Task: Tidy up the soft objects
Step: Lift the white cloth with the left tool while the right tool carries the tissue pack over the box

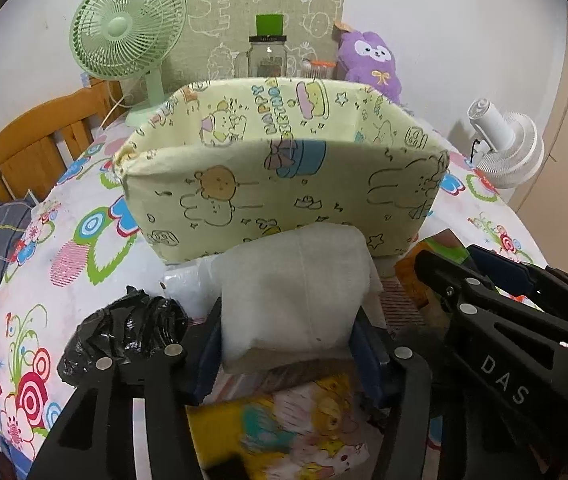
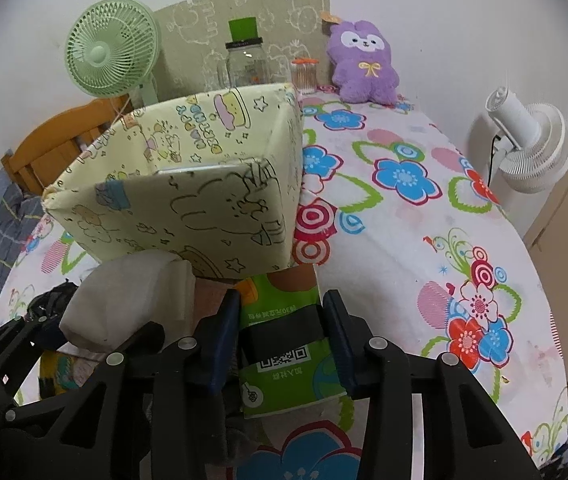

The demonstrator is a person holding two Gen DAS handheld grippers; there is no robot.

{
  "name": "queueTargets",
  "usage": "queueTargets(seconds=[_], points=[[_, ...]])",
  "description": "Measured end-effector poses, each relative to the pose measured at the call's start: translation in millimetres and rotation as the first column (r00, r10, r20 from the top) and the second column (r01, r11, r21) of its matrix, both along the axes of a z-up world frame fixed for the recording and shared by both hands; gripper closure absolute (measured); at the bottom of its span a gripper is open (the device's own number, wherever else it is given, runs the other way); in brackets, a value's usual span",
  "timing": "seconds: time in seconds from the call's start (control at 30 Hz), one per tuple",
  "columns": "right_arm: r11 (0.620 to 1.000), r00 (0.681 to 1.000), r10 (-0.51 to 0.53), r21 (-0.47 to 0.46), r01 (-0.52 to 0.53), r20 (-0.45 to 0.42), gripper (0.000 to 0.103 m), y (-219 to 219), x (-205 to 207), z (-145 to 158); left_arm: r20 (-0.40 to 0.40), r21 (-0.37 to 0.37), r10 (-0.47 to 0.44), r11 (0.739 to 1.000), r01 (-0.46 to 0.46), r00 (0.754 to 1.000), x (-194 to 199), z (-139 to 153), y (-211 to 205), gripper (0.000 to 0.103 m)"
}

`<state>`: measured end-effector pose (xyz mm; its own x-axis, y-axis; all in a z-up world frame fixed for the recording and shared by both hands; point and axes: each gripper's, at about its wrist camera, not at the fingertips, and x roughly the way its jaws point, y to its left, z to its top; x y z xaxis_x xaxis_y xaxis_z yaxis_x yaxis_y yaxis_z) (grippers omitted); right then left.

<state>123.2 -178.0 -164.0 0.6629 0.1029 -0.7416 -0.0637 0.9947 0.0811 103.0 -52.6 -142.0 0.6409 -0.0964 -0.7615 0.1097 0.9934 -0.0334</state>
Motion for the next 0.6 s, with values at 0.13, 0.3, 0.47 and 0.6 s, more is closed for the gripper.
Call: queueTargets(seconds=[0.13,0.3,0.47,0.6], points=[[1.0,1.0,-0.003,-0.001,0.003,0.027,0.058,-0.1,-3.6,9.7,0.021,-0.007,-0.005,1.0,0.005,1.0,-2.4,6.7,-0.2,0.045],[1.0,0.998,-0.005,-0.005,0.005,0.059,0.058,0.5,-8.7,21.6,0.047,-0.012,-0.011,1.0,0.012,0.999,-4.1,16.6,-0.9,0.045],[1.0,0.996,-0.007,-0.007,0.008,0.092,0.058,2.1,-12.3,34.4,0.076,-0.018,-0.012,1.0,0.014,0.997,-5.5,27.8,0.1,0.045],[1.0,0.993,-0.006,-0.006,0.006,0.12,0.058,3.6,-15.2,45.8,0.102,-0.022,-0.011,1.0,0.014,0.995,-8.6,38.2,1.9,0.045]])
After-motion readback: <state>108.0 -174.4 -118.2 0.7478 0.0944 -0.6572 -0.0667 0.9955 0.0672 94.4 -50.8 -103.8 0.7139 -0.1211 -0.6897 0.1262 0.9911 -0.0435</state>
